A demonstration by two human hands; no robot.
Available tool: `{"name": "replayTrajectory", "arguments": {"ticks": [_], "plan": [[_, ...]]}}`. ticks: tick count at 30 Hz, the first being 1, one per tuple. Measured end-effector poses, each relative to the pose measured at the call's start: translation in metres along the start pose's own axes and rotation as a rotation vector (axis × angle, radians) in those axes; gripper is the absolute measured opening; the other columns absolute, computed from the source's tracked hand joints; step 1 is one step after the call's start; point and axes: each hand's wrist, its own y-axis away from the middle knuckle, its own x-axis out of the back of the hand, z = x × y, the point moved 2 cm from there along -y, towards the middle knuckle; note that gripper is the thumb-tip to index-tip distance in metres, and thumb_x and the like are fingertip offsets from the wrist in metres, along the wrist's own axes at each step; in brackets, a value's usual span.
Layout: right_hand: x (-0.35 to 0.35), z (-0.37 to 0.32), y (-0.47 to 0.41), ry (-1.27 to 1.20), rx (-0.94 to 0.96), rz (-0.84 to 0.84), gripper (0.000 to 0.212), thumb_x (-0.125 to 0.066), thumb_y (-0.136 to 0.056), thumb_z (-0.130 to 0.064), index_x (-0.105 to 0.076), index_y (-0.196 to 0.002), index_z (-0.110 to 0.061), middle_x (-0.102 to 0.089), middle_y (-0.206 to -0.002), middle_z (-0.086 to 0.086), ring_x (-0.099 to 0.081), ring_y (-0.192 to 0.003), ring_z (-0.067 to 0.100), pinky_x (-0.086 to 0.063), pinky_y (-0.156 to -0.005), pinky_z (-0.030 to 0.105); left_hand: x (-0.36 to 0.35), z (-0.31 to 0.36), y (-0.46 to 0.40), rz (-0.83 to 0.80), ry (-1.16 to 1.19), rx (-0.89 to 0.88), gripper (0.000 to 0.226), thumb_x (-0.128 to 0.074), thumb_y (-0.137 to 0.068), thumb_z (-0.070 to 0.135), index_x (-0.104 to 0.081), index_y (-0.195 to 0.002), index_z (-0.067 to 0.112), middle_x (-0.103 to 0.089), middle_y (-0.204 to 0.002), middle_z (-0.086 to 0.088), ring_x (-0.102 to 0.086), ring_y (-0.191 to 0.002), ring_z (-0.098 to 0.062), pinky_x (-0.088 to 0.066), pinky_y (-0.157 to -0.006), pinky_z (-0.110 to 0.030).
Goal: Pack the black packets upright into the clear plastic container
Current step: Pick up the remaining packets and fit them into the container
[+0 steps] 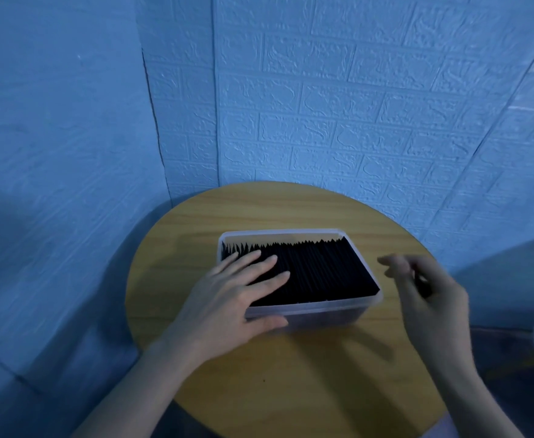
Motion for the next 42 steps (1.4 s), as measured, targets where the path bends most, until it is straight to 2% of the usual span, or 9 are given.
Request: {"name": "replayTrajectory", "arguments": {"ticks": [6, 13, 17, 20, 24, 29, 34, 36, 42], "plan": [[-0.046, -0.042, -0.007, -0.733, -0.294, -0.034, 0.042, -0.039, -0.102, -0.040, -0.055, -0.073, -0.014, -0.040, -0.053, 0.001, -0.024, -0.035, 0.010, -0.016, -0.033, 0.016, 0.030, 0.043, -0.009, 0.136, 0.479, 0.108, 0.068, -0.031, -0.089, 0.074, -0.044, -0.143, 0.034, -0.046, -0.145, 0.019, -0.036, -0.135, 0.004, -0.028, -0.113, -0.019], [-0.096, -0.053, -0.013, -1.052, -0.403, -0.031, 0.042, -0.036, -0.101, -0.044, -0.055, -0.083, -0.011, -0.045, -0.057, 0.001, -0.044, -0.046, 0.014, -0.037, -0.040, 0.022, 0.038, 0.049, -0.024, 0.272, 0.851, 0.247, 0.056, -0.070, -0.086, 0.023, -0.050, -0.134, 0.042, -0.062, -0.093, 0.008, -0.060, -0.078, -0.004, -0.050, -0.077, -0.026], [-0.099, -0.042, 0.000, -0.819, -0.454, -0.165, 0.014, -0.051, -0.099, -0.026, -0.061, -0.099, -0.016, -0.066, -0.074, -0.004, -0.066, -0.074, 0.014, -0.054, -0.064, 0.025, 0.037, 0.036, -0.024, 0.306, 0.873, 0.346, 0.054, -0.068, -0.088, 0.005, -0.056, -0.134, 0.031, -0.059, -0.096, 0.019, -0.058, -0.060, -0.005, -0.051, -0.071, -0.021], [-0.099, -0.032, 0.008, -0.631, -0.384, -0.264, 0.009, -0.061, -0.093, -0.020, -0.065, -0.101, -0.021, -0.068, -0.087, -0.003, -0.066, -0.088, 0.018, -0.054, -0.077, 0.034, 0.039, 0.029, -0.023, 0.346, 0.796, 0.360, 0.051, -0.069, -0.087, 0.006, -0.058, -0.134, 0.024, -0.056, -0.102, 0.024, -0.055, -0.069, -0.002, -0.054, -0.082, -0.035], [-0.087, -0.029, 0.001, -0.494, -0.300, -0.214, 0.011, -0.063, -0.091, -0.022, -0.072, -0.097, -0.023, -0.073, -0.088, -0.008, -0.068, -0.089, 0.012, -0.053, -0.065, 0.023, 0.039, 0.019, -0.017, 0.358, 0.706, 0.368, 0.046, -0.069, -0.088, 0.015, -0.060, -0.133, 0.024, -0.060, -0.109, 0.014, -0.061, -0.087, -0.015, -0.055, -0.080, -0.041], [-0.060, -0.019, -0.022, -0.465, -0.322, -0.147, 0.019, -0.058, -0.095, -0.027, -0.070, -0.104, -0.016, -0.075, -0.089, 0.013, -0.071, -0.082, 0.024, -0.051, -0.053, 0.022, 0.035, 0.000, -0.010, 0.464, 0.531, 0.430, 0.037, -0.063, -0.093, 0.015, -0.062, -0.130, 0.019, -0.059, -0.097, 0.011, -0.062, -0.077, -0.007, -0.054, -0.068, -0.035], [-0.045, -0.008, -0.028, 0.074, -0.131, -0.296, 0.021, -0.064, -0.092, -0.026, -0.064, -0.113, -0.026, -0.072, -0.062, 0.001, -0.069, -0.058, 0.015, -0.051, -0.046, 0.030, 0.021, -0.005, -0.010, 0.503, 0.489, 0.474, 0.034, -0.065, -0.092, 0.017, -0.065, -0.125, 0.023, -0.063, -0.109, 0.016, -0.061, -0.096, -0.005, -0.052, -0.080, -0.023], [-0.045, -0.002, -0.025, 0.252, -0.072, -0.312, 0.020, -0.067, -0.089, -0.032, -0.065, -0.109, -0.031, -0.066, -0.053, -0.002, -0.067, -0.057, 0.018, -0.053, -0.052, 0.040, 0.017, -0.005, -0.010, 0.517, 0.475, 0.471, 0.033, -0.067, -0.090, 0.016, -0.068, -0.122, 0.026, -0.060, -0.097, 0.022, -0.059, -0.086, -0.006, -0.049, -0.069, -0.022], [-0.053, 0.002, -0.022, 0.703, 0.045, -0.472, 0.025, -0.056, -0.087, -0.029, -0.068, -0.107, -0.036, -0.054, -0.061, -0.009, -0.056, -0.067, 0.019, -0.037, -0.052, 0.029, 0.013, -0.009, -0.010, 0.494, 0.317, 0.417, 0.031, -0.074, -0.084, 0.011, -0.072, -0.114, 0.020, -0.048, -0.072, 0.009, -0.049, -0.072, -0.016, -0.041, -0.057, -0.029]]}}
